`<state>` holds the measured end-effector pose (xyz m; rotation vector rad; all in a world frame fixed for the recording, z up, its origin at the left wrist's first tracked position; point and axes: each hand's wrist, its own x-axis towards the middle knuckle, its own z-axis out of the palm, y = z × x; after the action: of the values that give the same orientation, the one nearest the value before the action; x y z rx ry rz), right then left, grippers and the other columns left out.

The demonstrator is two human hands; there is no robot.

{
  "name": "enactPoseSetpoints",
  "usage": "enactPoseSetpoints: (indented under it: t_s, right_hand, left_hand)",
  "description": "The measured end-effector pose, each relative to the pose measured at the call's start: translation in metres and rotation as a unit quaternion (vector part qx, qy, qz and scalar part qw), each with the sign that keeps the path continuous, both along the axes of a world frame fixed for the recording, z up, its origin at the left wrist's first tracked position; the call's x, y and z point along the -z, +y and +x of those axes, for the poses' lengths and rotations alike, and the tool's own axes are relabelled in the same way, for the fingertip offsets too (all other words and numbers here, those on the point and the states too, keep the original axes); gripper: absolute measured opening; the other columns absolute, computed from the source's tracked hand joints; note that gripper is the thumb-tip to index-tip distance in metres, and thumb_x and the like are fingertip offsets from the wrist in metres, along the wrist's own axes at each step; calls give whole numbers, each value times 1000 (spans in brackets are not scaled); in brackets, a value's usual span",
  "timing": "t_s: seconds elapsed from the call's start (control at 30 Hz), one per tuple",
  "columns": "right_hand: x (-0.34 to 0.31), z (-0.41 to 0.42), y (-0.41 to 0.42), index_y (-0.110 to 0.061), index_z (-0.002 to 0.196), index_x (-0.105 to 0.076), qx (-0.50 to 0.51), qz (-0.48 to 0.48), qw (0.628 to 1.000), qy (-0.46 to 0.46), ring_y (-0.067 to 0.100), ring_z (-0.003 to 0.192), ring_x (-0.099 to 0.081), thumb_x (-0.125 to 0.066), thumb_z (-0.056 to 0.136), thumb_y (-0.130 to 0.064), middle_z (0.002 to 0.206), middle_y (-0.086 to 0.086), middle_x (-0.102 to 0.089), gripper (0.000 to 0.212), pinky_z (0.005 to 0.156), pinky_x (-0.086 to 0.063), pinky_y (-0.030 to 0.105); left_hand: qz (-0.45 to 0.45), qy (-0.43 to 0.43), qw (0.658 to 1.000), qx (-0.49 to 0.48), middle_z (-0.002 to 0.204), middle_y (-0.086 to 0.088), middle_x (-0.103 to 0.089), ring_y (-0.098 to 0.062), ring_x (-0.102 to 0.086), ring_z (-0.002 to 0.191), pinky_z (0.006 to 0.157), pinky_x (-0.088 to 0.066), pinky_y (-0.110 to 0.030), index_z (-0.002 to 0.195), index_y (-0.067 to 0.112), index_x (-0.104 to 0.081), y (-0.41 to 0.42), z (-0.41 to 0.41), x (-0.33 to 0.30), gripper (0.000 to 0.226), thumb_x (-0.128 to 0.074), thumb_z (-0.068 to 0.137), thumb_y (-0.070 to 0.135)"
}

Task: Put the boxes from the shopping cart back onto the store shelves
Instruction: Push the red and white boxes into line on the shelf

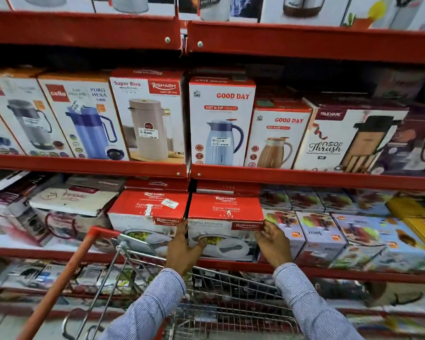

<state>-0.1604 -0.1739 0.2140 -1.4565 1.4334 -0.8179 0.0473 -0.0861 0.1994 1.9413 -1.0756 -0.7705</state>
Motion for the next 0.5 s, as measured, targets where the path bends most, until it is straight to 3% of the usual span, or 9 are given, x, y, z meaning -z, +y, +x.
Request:
enactPoseSetpoints:
  t_s: [0.1, 0.23, 0.37, 0.5]
  right_hand:
    - [-1, 0, 3, -12, 126, -57, 4, -13, 1000, -13, 19, 112, -59, -59, 87, -6, 117, 3, -64, 39, 95, -41, 26]
    - [0, -3, 4, -16, 122, -60, 2, -26, 1000, -6, 16, 108, -61, -59, 87, -8, 116, 4, -67, 36, 92, -42, 24]
    - [4, -4, 5, -17, 122, -60, -3, -29, 1000, -4, 19, 114, -62, -60, 87, -11, 120, 3, -68, 36, 93, -42, 23]
    - [0, -5, 8, -10, 128, -56, -8, -29, 1000, -3, 16, 108, -59, -59, 88, -7, 111, 0, -63, 40, 91, -39, 20]
  left_hand:
    - [-13, 6, 1000, -4, 149, -8, -51, -31, -61, 122, 96, -47, -33, 153, 17, -27, 0, 1, 0, 79, -70, 87, 26]
    - [-18, 3, 1000, 3, 147, -8, -54, -21, -62, 101, 87, -46, -27, 152, 17, -30, -2, 2, 5, 78, -70, 86, 25]
    - [-26, -10, 1000, 2, 149, -7, -52, -28, -63, 118, 101, -52, -39, 152, 16, -29, -1, 3, 8, 81, -72, 85, 28]
    - [-24, -24, 999, 1, 148, -7, -54, -28, -64, 120, 101, -53, -41, 152, 15, -31, -2, 5, 12, 79, -71, 85, 30]
